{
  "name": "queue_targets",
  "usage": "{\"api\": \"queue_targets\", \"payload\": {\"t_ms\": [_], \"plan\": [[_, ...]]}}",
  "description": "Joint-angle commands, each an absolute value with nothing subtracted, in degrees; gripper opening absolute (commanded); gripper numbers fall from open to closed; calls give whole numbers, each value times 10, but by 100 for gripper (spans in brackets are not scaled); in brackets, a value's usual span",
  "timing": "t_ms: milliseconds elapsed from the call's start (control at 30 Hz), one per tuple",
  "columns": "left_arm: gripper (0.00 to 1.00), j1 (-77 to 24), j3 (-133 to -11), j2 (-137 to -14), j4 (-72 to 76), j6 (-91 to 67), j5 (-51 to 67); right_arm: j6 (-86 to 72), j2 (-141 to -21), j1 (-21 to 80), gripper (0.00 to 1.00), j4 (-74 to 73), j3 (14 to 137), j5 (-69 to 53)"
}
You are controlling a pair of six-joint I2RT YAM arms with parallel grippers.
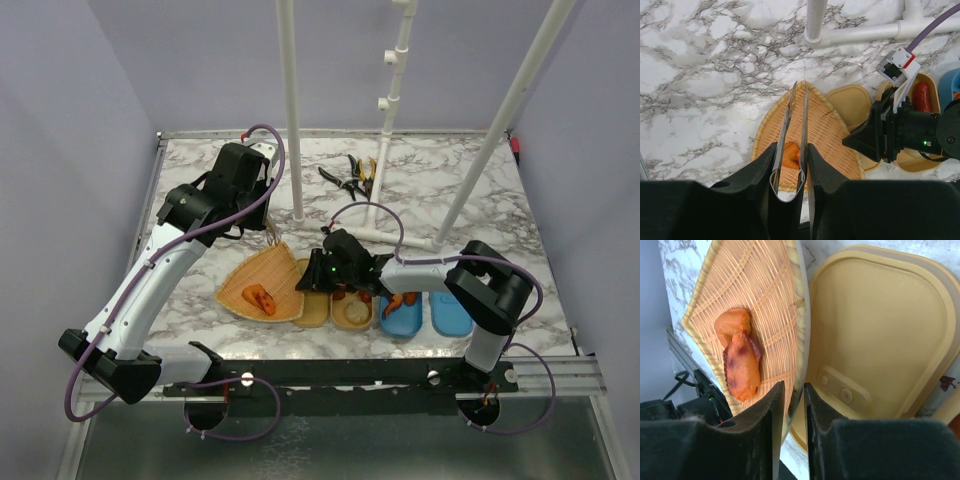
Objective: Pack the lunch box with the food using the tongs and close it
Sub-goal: Move the plate to the center of the board.
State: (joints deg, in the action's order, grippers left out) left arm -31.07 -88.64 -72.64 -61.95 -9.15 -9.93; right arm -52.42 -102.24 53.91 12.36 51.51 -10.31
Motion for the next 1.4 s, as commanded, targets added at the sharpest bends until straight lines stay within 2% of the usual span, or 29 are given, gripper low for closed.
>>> {"api": "queue_targets", "payload": {"t_ms": [0, 300, 533, 1100, 1200, 1367], "plan": [[27, -307, -893, -721, -618, -89, -99, -573, -1051, 541, 23, 130, 538, -96], [27, -307, -891, -717, -619, -89, -102, -627, -1063, 538, 1, 143, 548, -82], [27, -307, -894, -711, -625, -92, -99, -685, -1072, 512, 0, 182, 534, -69], [27, -307, -857, -689, -604, -123, -97, -694, -1139, 482, 0, 162, 628, 12], [27, -307, -853, -686, -587, -130, -102, -680, -1141, 477, 9, 161, 637, 13], [27, -307, -856, -692, -589, -126, -119, -640, -1140, 475, 45, 140, 657, 8]]}}
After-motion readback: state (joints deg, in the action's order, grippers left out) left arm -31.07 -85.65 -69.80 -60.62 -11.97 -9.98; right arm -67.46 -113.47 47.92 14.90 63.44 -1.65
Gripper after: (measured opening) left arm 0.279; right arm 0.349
